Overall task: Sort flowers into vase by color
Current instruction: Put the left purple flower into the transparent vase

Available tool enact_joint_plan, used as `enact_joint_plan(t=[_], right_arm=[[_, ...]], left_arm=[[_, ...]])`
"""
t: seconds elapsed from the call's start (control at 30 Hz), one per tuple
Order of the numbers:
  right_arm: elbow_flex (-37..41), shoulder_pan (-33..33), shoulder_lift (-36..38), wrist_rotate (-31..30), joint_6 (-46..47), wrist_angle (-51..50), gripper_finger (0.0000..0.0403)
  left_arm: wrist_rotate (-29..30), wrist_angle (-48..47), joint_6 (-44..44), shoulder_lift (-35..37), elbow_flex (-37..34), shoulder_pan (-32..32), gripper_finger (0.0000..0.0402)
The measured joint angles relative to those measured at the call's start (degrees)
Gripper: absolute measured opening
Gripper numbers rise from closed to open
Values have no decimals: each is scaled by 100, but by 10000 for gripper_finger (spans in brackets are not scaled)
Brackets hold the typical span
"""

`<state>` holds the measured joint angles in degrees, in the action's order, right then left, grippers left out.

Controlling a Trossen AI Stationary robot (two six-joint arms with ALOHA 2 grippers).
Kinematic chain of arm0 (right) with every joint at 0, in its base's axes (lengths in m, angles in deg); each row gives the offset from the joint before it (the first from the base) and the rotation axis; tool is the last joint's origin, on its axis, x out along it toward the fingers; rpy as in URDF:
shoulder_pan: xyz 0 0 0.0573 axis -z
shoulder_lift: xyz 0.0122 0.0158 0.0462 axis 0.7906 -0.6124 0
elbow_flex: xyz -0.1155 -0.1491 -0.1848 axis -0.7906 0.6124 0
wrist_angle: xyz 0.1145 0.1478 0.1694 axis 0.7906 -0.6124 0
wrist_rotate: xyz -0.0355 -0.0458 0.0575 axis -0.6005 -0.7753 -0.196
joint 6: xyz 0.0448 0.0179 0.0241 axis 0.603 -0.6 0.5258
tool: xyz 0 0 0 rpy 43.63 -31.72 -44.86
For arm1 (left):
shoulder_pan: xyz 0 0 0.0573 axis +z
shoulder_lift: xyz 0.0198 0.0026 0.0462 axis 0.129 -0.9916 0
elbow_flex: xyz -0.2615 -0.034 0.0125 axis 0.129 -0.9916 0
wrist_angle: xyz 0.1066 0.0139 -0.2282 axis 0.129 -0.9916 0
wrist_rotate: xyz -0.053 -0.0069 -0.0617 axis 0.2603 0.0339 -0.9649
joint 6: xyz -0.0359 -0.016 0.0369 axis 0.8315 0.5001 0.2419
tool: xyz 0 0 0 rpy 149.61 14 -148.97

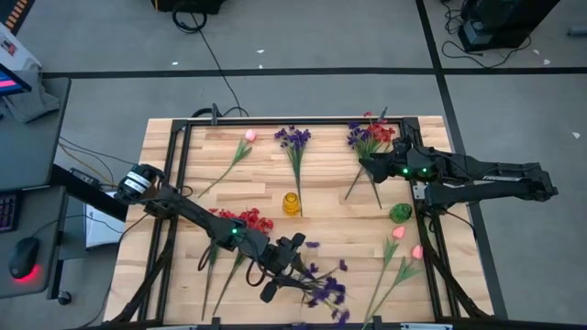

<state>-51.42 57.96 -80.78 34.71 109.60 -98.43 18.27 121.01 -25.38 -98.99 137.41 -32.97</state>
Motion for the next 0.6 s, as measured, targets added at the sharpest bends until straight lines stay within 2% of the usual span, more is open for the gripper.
enact_joint_plan(t=[0.33,0.6], right_arm=[[0,1,0,71,-45,5,352],[0,-2,2,196,-104,10,352]], left_arm=[[-28,-10,13,140,0,81,133],[-21,-1635,-66,758,0,166,133]])
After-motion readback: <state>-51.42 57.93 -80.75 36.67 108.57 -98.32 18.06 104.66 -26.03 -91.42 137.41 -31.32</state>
